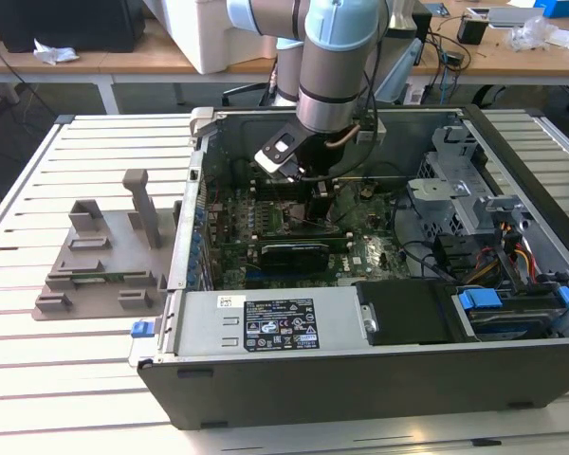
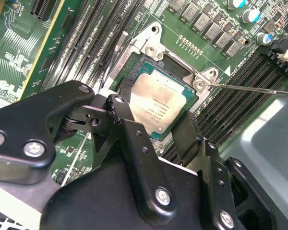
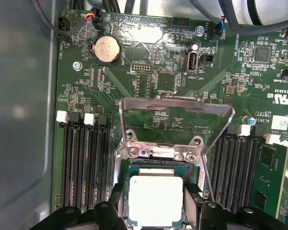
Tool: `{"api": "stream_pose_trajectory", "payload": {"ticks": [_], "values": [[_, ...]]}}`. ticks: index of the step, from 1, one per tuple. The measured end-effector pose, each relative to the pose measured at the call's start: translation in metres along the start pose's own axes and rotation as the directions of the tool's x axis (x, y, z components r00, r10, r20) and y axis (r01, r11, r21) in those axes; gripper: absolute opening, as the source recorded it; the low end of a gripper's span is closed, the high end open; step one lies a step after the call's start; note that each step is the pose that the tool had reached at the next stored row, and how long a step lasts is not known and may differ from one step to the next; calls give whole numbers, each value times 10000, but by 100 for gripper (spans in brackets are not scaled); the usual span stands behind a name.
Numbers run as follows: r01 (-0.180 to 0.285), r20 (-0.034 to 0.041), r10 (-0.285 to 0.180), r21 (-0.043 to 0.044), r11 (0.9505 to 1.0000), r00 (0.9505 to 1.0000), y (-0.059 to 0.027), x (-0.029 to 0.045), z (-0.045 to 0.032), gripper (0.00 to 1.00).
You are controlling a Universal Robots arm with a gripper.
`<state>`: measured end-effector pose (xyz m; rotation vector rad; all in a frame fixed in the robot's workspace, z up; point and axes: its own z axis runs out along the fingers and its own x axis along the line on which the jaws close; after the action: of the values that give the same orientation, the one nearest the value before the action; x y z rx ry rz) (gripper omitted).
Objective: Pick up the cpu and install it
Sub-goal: 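Place the cpu into insertion slot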
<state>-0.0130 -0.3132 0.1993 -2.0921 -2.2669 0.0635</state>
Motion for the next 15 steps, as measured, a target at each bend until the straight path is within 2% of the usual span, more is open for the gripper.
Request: {"api": "stream_pose_trajectory", "payload": {"ticks": [4, 5, 11, 15], "values": [[0, 4, 0, 3, 10000, 10000, 0, 0, 0, 60], [0, 2, 0, 2, 10000, 10000, 0, 0, 1, 54], [0, 0, 0, -1, 10000, 10000, 0, 0, 3, 54], [-45, 5, 45, -2, 10000, 10000, -1, 1, -31, 54]]}}
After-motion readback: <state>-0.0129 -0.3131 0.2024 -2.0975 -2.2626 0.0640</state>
